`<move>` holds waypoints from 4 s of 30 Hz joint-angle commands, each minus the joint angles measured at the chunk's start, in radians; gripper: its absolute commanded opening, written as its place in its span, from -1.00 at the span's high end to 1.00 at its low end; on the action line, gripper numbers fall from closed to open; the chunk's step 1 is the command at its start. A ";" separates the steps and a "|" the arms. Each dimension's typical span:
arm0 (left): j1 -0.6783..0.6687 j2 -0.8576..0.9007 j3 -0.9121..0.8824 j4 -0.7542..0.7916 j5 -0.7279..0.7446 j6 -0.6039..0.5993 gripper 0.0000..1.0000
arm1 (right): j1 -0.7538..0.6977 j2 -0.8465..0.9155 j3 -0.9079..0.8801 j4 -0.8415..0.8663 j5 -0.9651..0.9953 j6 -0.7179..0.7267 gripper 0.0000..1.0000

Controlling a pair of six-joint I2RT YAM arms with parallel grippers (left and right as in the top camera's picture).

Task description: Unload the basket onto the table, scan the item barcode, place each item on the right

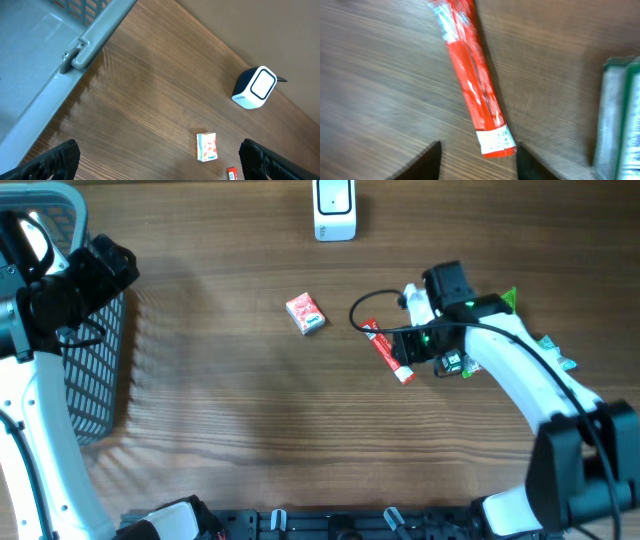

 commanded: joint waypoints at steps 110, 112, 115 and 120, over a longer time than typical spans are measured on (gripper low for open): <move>-0.003 -0.001 0.008 0.002 0.012 0.016 -1.00 | 0.172 -0.212 0.515 -0.332 0.163 -0.205 0.91; -0.003 -0.001 0.008 0.002 0.012 0.016 -1.00 | 0.172 -0.109 0.673 -0.406 0.245 -0.207 0.91; -0.003 -0.001 0.008 0.002 0.012 0.016 -1.00 | 0.175 0.052 0.880 -0.473 0.393 -0.213 0.91; -0.003 -0.001 0.008 0.002 0.012 0.016 -1.00 | 0.234 0.268 1.031 -0.377 0.687 -0.288 0.91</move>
